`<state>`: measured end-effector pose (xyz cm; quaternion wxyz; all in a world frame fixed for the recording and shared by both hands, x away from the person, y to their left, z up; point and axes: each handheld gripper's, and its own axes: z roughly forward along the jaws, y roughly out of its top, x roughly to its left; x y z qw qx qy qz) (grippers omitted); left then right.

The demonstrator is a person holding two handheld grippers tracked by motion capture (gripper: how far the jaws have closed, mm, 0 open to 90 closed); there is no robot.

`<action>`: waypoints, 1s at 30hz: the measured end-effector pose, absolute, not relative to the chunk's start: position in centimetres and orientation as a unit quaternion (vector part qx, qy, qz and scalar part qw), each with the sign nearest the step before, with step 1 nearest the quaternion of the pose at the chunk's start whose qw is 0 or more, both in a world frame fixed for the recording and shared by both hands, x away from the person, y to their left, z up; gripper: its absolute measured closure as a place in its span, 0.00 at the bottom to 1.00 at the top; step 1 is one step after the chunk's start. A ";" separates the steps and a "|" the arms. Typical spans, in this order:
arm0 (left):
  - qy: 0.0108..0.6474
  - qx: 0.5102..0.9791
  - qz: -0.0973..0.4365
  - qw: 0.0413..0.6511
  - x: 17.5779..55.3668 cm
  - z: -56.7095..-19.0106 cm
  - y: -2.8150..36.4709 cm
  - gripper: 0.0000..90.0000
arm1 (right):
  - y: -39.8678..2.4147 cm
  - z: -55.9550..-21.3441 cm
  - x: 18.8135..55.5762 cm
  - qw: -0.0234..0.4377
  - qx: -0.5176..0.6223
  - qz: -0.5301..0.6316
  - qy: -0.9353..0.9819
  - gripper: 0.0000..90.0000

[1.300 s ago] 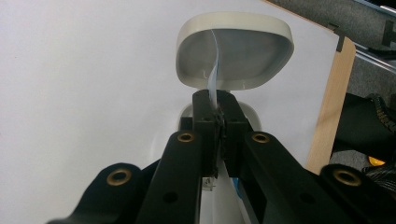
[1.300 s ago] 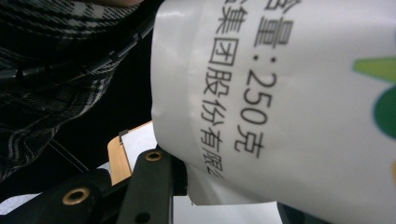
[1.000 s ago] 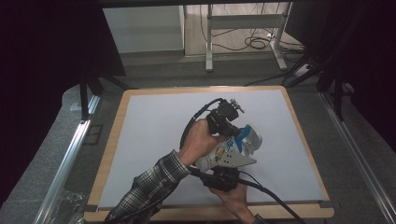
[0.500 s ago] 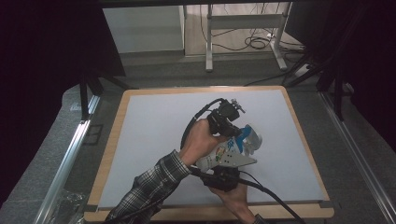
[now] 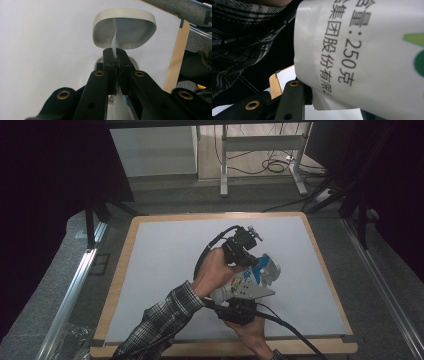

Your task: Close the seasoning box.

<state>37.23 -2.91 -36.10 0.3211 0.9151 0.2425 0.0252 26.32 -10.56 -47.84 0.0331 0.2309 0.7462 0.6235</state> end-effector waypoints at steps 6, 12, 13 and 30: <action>0.244 0.914 0.026 0.322 37.2 -36.2 -2.9 0.98 | -10.6 -47.8 26.3 0.033 0.231 0.623 0.746 0.74; 0.243 0.914 0.027 0.323 37.2 -36.2 -3.0 0.98 | -10.6 -47.9 26.3 0.034 0.232 0.623 0.747 0.73; 0.242 0.914 0.027 0.323 37.2 -36.2 -2.9 0.98 | -10.6 -47.9 26.3 0.034 0.231 0.622 0.747 0.73; 0.242 0.912 0.028 0.331 37.1 -36.4 -2.6 0.98 | -10.5 -48.1 26.3 0.036 0.230 0.618 0.751 0.72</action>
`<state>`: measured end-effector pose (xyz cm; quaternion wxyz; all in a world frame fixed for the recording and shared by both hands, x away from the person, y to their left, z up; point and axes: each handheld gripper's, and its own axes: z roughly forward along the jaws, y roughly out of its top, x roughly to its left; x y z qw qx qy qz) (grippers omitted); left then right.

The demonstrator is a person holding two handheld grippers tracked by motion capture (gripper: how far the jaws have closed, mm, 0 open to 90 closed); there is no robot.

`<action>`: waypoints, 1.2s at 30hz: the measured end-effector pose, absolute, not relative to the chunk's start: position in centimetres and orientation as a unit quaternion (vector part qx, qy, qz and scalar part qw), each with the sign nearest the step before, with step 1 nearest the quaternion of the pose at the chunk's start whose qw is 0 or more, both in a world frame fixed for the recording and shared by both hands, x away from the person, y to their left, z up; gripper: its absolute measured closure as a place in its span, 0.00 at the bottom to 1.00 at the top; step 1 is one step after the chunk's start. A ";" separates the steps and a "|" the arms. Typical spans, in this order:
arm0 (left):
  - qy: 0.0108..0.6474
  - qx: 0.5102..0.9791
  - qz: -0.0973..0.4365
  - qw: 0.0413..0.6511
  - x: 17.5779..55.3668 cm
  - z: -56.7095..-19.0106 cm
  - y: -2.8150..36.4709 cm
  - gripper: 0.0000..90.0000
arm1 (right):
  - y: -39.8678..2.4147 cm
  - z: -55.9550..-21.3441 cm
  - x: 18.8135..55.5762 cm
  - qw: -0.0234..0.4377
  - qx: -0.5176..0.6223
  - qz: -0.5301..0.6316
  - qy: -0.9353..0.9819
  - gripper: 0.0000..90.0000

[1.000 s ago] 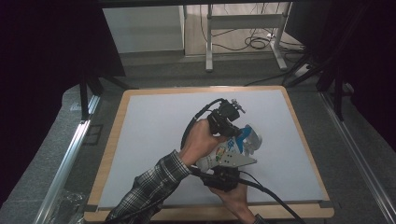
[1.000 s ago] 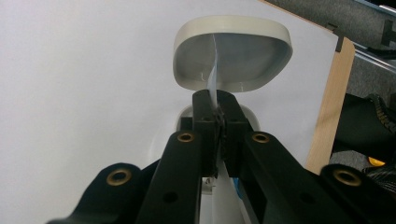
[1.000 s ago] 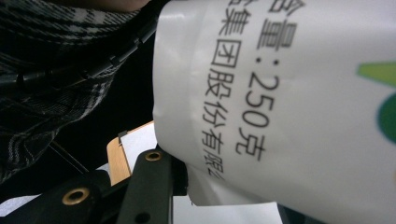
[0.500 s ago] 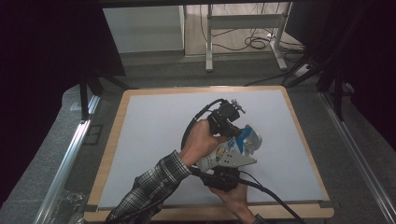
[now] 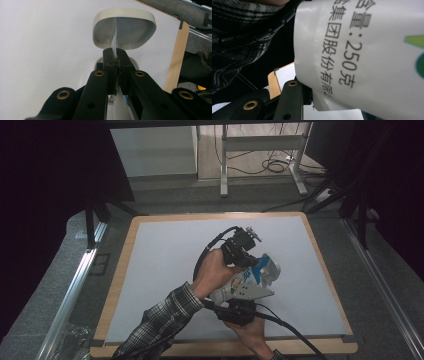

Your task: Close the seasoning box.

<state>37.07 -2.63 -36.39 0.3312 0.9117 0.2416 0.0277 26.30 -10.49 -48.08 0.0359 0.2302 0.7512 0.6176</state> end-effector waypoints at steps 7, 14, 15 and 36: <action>0.241 0.910 0.030 0.336 37.0 -36.5 -2.4 0.98 | -10.4 -48.2 26.2 0.035 0.229 0.615 0.753 0.70; 0.240 0.909 0.030 0.340 36.9 -36.7 -2.2 0.98 | -10.4 -48.6 26.3 0.042 0.224 0.609 0.759 0.69; 0.240 0.908 0.030 0.343 36.9 -36.7 -2.2 0.98 | -10.4 -48.6 26.3 0.042 0.224 0.609 0.759 0.69; 0.230 0.905 0.027 0.358 36.2 -36.9 -1.7 0.97 | -10.3 -49.3 26.1 0.054 0.224 0.601 0.766 0.65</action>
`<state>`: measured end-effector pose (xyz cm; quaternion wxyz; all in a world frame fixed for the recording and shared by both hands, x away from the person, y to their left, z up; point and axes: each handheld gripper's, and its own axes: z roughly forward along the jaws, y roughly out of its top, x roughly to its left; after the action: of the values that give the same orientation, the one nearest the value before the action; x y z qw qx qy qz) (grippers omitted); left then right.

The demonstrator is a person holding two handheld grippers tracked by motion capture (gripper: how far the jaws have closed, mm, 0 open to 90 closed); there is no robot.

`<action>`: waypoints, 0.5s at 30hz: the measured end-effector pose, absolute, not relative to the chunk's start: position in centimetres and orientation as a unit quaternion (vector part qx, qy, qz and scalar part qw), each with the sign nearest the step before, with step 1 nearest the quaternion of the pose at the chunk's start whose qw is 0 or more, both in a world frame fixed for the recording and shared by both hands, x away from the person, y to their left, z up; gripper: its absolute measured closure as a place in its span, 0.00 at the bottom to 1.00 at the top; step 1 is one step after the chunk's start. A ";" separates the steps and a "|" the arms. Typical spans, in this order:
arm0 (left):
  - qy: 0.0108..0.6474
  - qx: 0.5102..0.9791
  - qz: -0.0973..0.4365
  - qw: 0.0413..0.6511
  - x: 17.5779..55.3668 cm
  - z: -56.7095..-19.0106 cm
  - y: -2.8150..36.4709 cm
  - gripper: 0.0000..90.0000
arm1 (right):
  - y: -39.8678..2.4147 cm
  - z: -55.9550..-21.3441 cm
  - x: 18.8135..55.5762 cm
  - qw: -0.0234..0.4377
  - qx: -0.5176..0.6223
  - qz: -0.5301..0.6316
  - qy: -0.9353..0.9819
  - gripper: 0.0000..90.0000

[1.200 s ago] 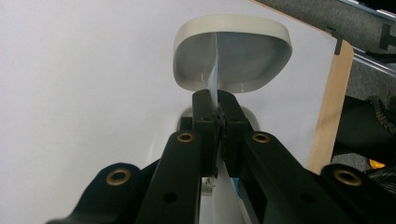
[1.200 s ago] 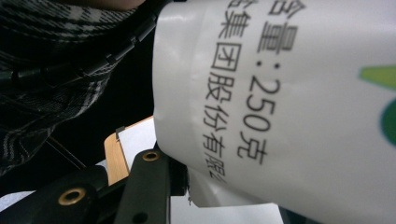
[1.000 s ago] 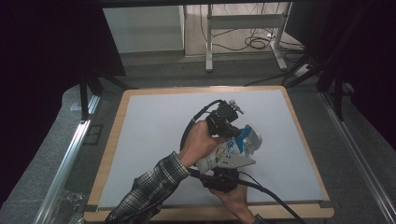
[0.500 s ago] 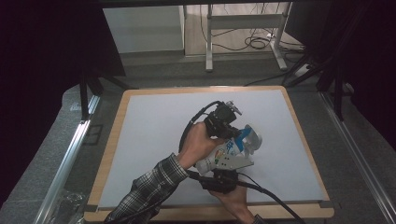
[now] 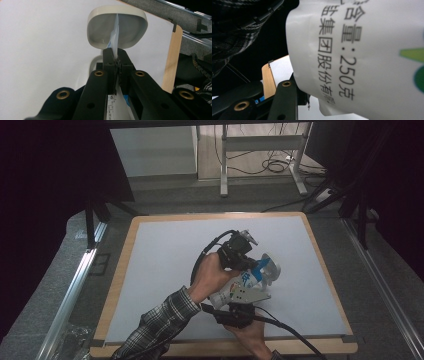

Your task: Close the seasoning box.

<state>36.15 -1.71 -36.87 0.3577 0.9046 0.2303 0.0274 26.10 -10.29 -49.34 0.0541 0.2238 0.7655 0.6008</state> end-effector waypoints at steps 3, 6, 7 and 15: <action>0.229 0.904 0.027 0.360 36.0 -36.8 -1.6 0.97 | -10.3 -49.4 26.1 0.055 0.225 0.599 0.766 0.65; 0.224 0.905 0.028 0.360 35.8 -36.7 -1.7 0.97 | -10.4 -49.5 26.2 0.057 0.225 0.597 0.768 0.66; 0.224 0.905 0.028 0.360 35.8 -36.7 -1.7 0.97 | -10.4 -49.5 26.2 0.057 0.225 0.597 0.768 0.66; 0.219 0.907 0.023 0.359 35.7 -36.8 -1.5 0.97 | -10.5 -49.8 26.3 0.062 0.228 0.591 0.771 0.65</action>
<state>35.66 -1.54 -36.79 0.3593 0.9069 0.2190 0.0231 26.27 -10.51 -49.79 0.0622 0.2282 0.7710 0.5912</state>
